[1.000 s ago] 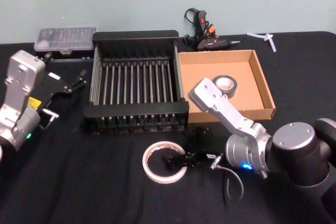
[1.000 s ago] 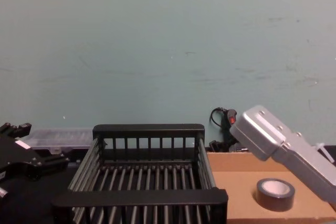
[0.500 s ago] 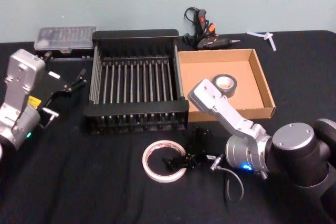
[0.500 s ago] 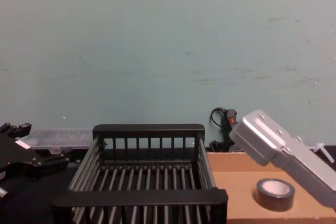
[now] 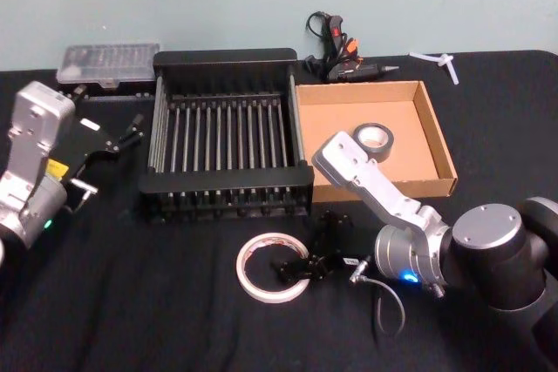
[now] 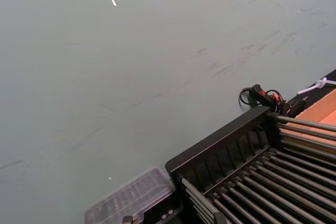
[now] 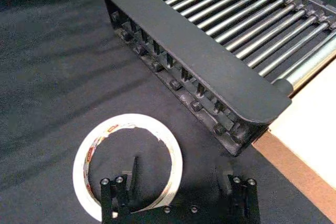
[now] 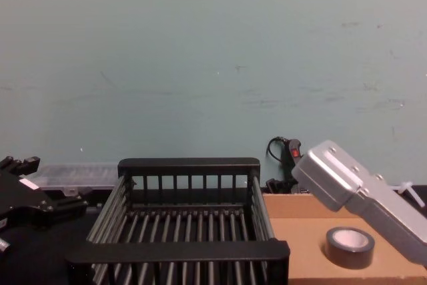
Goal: Pick up the white tape and place it into the black box , Pick up the silver tape and place it into the brown box.
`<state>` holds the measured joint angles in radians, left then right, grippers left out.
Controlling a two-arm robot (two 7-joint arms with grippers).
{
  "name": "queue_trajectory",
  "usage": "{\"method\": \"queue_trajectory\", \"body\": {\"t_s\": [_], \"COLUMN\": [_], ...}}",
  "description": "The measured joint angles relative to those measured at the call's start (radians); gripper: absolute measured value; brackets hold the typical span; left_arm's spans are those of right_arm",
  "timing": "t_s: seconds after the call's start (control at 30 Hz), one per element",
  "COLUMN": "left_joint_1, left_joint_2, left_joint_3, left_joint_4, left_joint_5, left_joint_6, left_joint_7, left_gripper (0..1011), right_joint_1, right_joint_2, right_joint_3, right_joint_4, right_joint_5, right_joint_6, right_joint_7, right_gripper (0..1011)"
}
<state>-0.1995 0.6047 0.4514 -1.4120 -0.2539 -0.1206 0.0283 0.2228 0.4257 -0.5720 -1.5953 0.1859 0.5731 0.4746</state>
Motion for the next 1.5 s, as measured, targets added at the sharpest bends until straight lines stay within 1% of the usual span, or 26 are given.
{"method": "queue_trajectory", "body": {"t_s": [0.1, 0.13, 0.17, 0.23, 0.3, 0.33, 0.37, 0.47, 0.5, 0.53, 0.57, 0.63, 0.7, 0.8, 0.83, 0.87, 0.9, 1.0, 1.1, 1.5], "left_joint_1": [0.000, 0.000, 0.000, 0.000, 0.000, 0.000, 0.000, 0.000, 0.000, 0.000, 0.000, 0.000, 0.000, 0.000, 0.000, 0.000, 0.000, 0.000, 0.000, 0.000], "left_joint_2": [0.000, 0.000, 0.000, 0.000, 0.000, 0.000, 0.000, 0.000, 0.000, 0.000, 0.000, 0.000, 0.000, 0.000, 0.000, 0.000, 0.000, 0.000, 0.000, 0.000], "left_joint_3": [0.000, 0.000, 0.000, 0.000, 0.000, 0.000, 0.000, 0.000, 0.000, 0.000, 0.000, 0.000, 0.000, 0.000, 0.000, 0.000, 0.000, 0.000, 0.000, 0.000], "left_joint_4": [0.000, 0.000, 0.000, 0.000, 0.000, 0.000, 0.000, 0.000, 0.000, 0.000, 0.000, 0.000, 0.000, 0.000, 0.000, 0.000, 0.000, 0.000, 0.000, 0.000], "left_joint_5": [0.000, 0.000, 0.000, 0.000, 0.000, 0.000, 0.000, 0.000, 0.000, 0.000, 0.000, 0.000, 0.000, 0.000, 0.000, 0.000, 0.000, 0.000, 0.000, 0.000], "left_joint_6": [0.000, 0.000, 0.000, 0.000, 0.000, 0.000, 0.000, 0.000, 0.000, 0.000, 0.000, 0.000, 0.000, 0.000, 0.000, 0.000, 0.000, 0.000, 0.000, 0.000], "left_joint_7": [0.000, 0.000, 0.000, 0.000, 0.000, 0.000, 0.000, 0.000, 0.000, 0.000, 0.000, 0.000, 0.000, 0.000, 0.000, 0.000, 0.000, 0.000, 0.000, 0.000], "left_gripper": [1001, 1001, 1001, 1002, 1001, 1001, 1002, 1001, 1002, 1001, 1001, 1001, 1002, 1001, 1002, 1002, 1002, 1001, 1002, 1002], "right_joint_1": [0.000, 0.000, 0.000, 0.001, 0.001, 0.001, 0.001, 0.001, 0.001, 0.001, 0.001, 0.001, 0.001, 0.001, 0.001, 0.001, 0.001, 0.001, 0.001, 0.001], "right_joint_2": [0.000, 0.000, 0.000, 0.000, 0.000, 0.000, 0.000, 0.000, 0.000, 0.000, 0.000, 0.000, 0.000, 0.000, 0.000, 0.000, 0.000, 0.000, 0.000, 0.000], "right_joint_3": [0.000, 0.000, 0.000, 0.000, 0.000, 0.000, 0.000, 0.000, 0.000, 0.000, 0.000, 0.000, 0.000, 0.000, 0.000, 0.000, 0.000, 0.000, 0.000, 0.001], "right_joint_4": [0.000, 0.000, 0.000, 0.000, 0.000, 0.000, 0.000, 0.000, 0.000, 0.000, 0.000, 0.000, 0.000, 0.000, 0.000, 0.000, 0.000, 0.000, 0.000, 0.000], "right_joint_5": [0.000, 0.000, 0.000, 0.000, 0.000, 0.000, 0.000, 0.000, 0.000, 0.000, 0.001, 0.001, 0.001, 0.001, 0.001, 0.001, 0.002, 0.002, 0.002, 0.002], "right_joint_6": [0.000, 0.000, 0.000, 0.000, 0.000, 0.000, 0.000, 0.000, 0.000, 0.000, 0.000, 0.000, 0.000, 0.000, 0.000, 0.000, 0.000, 0.000, 0.000, -0.002], "right_joint_7": [0.000, 0.000, 0.000, -0.001, -0.001, -0.001, -0.001, -0.001, -0.001, -0.001, -0.001, -0.001, 0.000, 0.000, 0.000, 0.000, 0.000, 0.000, 0.000, 0.000], "right_gripper": [931, 926, 875, 841, 773, 761, 715, 624, 574, 554, 513, 479, 390, 334, 270, 248, 190, 137, 105, 99]}}
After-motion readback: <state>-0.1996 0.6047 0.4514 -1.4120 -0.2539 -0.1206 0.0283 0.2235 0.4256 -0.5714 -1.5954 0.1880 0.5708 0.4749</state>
